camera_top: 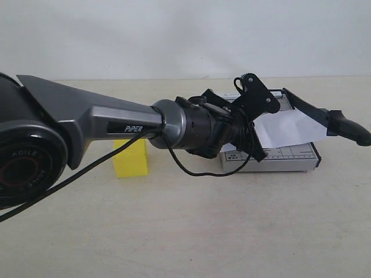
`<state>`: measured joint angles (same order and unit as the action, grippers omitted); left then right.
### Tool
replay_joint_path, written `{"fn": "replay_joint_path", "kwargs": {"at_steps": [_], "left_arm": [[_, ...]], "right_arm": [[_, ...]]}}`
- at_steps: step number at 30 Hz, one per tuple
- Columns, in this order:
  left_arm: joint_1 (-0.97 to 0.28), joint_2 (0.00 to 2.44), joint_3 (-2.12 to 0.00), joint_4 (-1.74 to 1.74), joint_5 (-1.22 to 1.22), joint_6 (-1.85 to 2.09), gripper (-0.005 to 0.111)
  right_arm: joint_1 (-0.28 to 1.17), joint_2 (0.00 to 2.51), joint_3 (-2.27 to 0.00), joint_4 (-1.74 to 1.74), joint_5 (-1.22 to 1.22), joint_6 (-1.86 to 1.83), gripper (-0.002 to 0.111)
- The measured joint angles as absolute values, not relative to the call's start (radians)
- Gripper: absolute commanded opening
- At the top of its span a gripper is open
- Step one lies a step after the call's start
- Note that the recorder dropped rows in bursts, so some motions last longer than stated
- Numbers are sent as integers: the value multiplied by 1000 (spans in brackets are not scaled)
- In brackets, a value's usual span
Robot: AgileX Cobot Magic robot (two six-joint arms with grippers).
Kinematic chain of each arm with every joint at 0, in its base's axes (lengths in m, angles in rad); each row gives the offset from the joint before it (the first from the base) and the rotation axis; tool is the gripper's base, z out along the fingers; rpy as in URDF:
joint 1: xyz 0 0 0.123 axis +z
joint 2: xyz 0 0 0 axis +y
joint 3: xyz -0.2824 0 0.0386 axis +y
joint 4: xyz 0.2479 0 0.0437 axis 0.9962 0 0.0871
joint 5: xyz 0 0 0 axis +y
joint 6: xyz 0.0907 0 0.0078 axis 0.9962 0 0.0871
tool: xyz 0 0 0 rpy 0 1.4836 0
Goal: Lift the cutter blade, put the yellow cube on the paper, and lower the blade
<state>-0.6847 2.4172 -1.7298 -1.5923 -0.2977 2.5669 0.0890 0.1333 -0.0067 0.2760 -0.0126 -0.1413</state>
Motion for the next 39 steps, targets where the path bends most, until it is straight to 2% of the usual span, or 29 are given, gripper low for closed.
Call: {"fn": "replay_joint_path", "kwargs": {"at_steps": [8, 18, 27, 30, 37, 39], "left_arm": [[-685, 2310, -1686, -1709, -333, 2680, 4], [-680, 1997, -1391, -1731, -375, 2716, 4], [-535, 1786, -1124, -1732, -392, 2434, 6], [-511, 1762, -1089, -1737, -405, 2378, 18], [-508, 1718, -1076, -1737, -530, 2295, 71], [-508, 1716, -1076, -1737, -580, 2268, 75]], "right_arm": [[89, 133, -7, 276, -13, -141, 0], [89, 133, -7, 276, -13, -141, 0], [89, 133, -7, 276, -13, -141, 0], [89, 133, -7, 276, -13, -141, 0], [89, 119, -7, 276, -13, -141, 0], [89, 100, -5, 276, -13, -141, 0]]}}
